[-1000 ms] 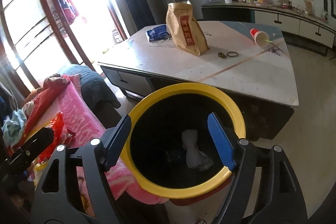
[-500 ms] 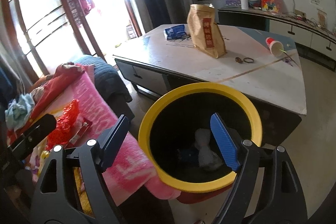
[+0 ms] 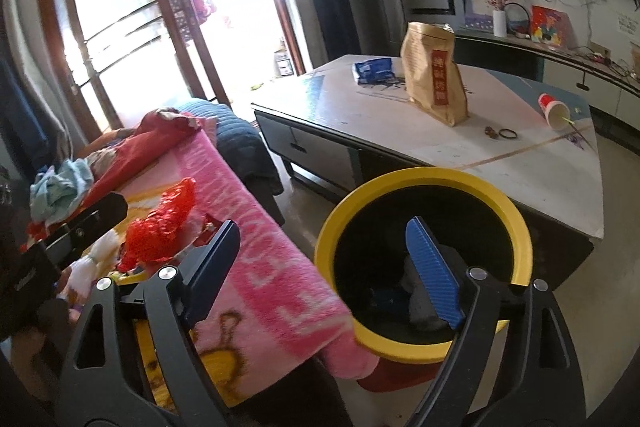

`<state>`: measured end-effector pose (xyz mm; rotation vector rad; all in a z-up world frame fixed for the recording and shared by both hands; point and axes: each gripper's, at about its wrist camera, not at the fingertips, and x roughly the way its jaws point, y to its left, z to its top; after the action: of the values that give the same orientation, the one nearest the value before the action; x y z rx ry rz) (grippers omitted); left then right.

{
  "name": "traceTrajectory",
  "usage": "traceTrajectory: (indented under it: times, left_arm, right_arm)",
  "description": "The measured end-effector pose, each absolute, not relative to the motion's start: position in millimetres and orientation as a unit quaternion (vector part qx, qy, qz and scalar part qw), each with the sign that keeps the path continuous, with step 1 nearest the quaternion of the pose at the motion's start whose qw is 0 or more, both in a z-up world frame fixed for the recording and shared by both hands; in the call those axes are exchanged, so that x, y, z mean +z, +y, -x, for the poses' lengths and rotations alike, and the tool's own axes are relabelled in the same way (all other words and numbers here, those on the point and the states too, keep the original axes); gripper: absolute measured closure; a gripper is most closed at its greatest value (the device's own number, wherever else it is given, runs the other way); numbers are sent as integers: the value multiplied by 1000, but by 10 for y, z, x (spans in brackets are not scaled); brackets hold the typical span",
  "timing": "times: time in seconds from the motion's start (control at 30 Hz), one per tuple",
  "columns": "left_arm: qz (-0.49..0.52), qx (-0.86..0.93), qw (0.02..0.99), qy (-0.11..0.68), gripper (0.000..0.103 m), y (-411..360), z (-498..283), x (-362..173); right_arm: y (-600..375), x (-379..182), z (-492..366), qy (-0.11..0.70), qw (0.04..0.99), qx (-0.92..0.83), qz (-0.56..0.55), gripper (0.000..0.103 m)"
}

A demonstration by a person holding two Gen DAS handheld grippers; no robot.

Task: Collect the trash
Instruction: 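Move both open tools back toward the remaining trash on the blanket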

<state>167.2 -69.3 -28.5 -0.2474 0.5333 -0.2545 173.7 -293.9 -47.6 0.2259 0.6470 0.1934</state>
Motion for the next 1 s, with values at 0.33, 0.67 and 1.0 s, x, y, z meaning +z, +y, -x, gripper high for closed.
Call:
traceTrajectory:
  times: [0.33,0.67,1.0]
  left_arm:
    - [133,-102,954,250,8,-439,-1549,-245]
    - [142,-67,960,230,7,-112,-1414,-202]
    - [161,-34,962,218,7,223,-1283,-171]
  right_arm:
    - [-2675,-420,-1658,316,938,116,-85,20]
    - [-2394,-373,-1584,315,937,140,-63,19]
    - [-2048,-332,-1531,315,933,171,-43,19]
